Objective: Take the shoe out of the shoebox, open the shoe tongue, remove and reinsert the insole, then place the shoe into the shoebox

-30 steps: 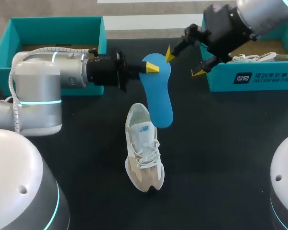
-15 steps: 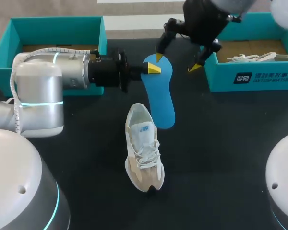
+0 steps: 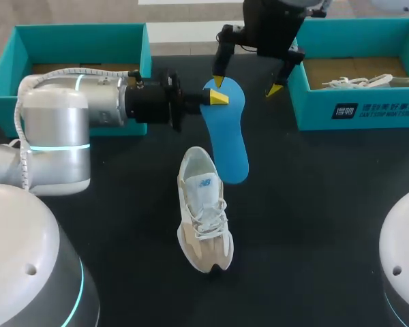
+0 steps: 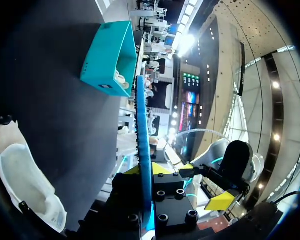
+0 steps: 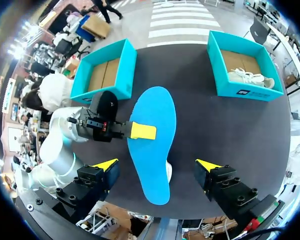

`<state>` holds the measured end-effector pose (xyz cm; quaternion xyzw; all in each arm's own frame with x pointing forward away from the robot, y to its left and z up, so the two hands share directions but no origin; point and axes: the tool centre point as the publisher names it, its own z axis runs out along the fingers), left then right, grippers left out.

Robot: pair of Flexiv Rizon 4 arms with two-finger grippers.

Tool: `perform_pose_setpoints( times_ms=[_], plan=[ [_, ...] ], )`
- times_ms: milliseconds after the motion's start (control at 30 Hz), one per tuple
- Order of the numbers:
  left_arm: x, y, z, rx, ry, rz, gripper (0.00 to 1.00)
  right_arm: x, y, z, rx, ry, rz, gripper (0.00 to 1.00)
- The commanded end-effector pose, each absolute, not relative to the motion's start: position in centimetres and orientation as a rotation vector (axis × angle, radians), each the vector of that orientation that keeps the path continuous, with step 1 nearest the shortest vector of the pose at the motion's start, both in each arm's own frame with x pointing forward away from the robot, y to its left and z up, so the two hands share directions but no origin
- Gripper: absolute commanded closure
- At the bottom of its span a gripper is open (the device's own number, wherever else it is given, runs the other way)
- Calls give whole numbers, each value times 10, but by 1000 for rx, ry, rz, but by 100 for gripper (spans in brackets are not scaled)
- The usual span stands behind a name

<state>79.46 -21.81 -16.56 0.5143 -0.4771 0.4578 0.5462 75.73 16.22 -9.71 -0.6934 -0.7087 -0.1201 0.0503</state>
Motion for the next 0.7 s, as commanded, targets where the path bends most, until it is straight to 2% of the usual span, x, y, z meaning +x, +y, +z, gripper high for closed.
perform_pose_setpoints(
  times_ms=[33,700],
  plan=[
    [794,-218,-166,1221,-1131,1086,100,759,170,-105,-2080,-2204,-339,0],
    [794,-218,-166,1221,-1131,1086,100,753,187,-115,-2128,-2334,-276,0]
  ],
)
